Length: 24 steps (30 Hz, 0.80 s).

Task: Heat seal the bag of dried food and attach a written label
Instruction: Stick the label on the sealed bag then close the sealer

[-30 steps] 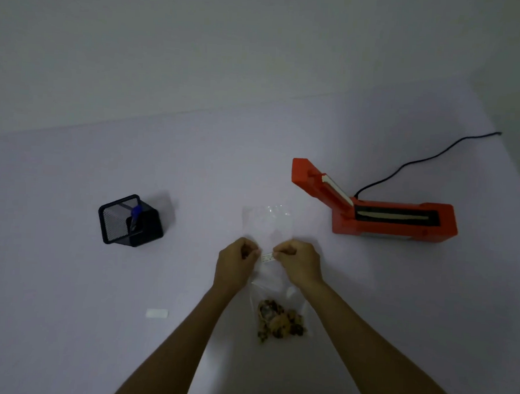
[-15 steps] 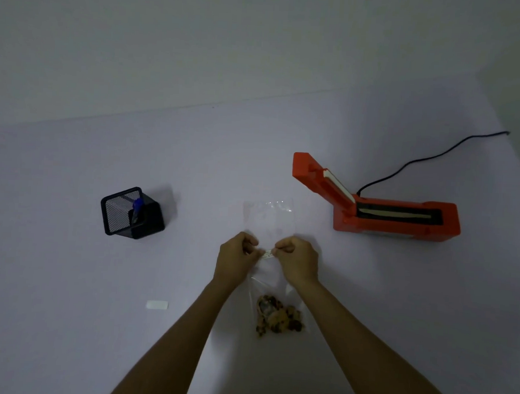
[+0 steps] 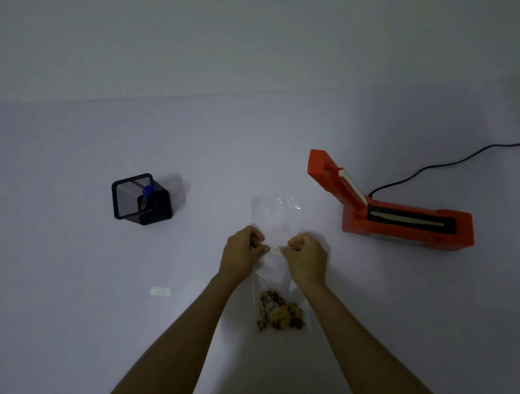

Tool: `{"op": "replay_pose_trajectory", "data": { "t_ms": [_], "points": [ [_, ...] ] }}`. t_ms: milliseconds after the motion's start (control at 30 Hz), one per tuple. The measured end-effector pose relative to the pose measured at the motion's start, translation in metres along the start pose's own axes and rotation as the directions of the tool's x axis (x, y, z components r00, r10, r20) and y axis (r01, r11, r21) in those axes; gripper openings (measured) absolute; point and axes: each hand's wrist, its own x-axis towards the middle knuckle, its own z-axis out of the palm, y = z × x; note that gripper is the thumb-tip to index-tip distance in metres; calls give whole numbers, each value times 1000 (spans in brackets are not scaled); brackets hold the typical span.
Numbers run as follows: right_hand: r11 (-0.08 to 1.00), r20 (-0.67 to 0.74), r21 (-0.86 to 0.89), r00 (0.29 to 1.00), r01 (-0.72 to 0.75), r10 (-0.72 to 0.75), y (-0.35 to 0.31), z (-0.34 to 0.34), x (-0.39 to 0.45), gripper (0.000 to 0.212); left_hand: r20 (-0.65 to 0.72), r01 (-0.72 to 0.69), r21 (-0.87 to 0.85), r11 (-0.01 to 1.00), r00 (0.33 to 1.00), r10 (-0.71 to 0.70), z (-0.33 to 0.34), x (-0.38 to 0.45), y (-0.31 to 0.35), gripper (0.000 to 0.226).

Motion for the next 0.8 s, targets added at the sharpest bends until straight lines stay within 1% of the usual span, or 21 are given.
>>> {"op": "replay_pose_trajectory", "data": {
  "t_ms": [100, 200, 267, 400, 567, 700, 800],
  "points": [
    [1000, 30, 3, 1000, 5, -5, 4, -10, 4, 19, 4, 8, -3, 1000, 1000, -8, -1, 1, 1, 21],
    [1000, 70, -21, 998, 11, -9, 6, -13, 8, 17, 0, 11, -5, 1000, 1000, -11, 0, 0, 1, 21],
    [1000, 67, -26, 998, 10, -9, 5, -12, 9, 16, 1, 16, -1, 1000, 1000, -16, 0, 1, 0, 21],
    [999, 51, -36, 998, 23, -21, 3, -11, 10, 29, 7, 18, 14, 1000, 1000, -18, 0, 1, 0, 22],
    [997, 72, -77, 997, 33, -27, 3, -12, 13, 25, 11, 14, 12, 1000, 1000, -14, 0, 1, 0, 20],
    [996, 91, -87, 996, 32, -24, 4, -13, 14, 22, 78, -27, 10, 1000, 997, 26, -4, -2, -4, 24],
    [996, 106, -86, 994, 22, -13, 2, -14, 14, 21, 98, -33, 63, 997, 995, 27, -7, 0, -5, 22]
  ]
}}
